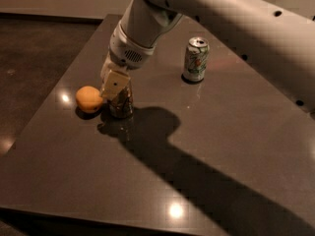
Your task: Move orange can near orange
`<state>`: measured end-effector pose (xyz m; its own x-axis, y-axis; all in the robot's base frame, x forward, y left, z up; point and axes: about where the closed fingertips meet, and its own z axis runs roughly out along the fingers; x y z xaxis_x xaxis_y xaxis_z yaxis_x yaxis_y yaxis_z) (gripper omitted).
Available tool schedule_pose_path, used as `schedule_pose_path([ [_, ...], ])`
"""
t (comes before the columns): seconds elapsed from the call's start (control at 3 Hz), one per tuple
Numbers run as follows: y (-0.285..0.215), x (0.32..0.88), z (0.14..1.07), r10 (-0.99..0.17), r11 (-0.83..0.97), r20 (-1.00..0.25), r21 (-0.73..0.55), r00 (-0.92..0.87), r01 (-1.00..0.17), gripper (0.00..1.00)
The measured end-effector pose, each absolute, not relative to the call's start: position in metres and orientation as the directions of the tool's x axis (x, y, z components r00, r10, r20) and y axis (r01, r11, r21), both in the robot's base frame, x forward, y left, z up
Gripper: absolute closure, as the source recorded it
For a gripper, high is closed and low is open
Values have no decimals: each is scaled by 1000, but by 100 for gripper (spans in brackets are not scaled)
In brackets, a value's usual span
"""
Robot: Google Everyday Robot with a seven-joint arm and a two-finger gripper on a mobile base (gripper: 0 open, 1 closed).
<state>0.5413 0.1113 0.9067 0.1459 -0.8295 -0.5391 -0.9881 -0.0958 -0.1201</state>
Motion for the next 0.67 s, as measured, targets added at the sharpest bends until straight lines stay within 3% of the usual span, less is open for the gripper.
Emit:
schedule_pose_path([
  [0.67, 112, 542, 910, -831, -97, -537, -116, 145, -989, 38],
])
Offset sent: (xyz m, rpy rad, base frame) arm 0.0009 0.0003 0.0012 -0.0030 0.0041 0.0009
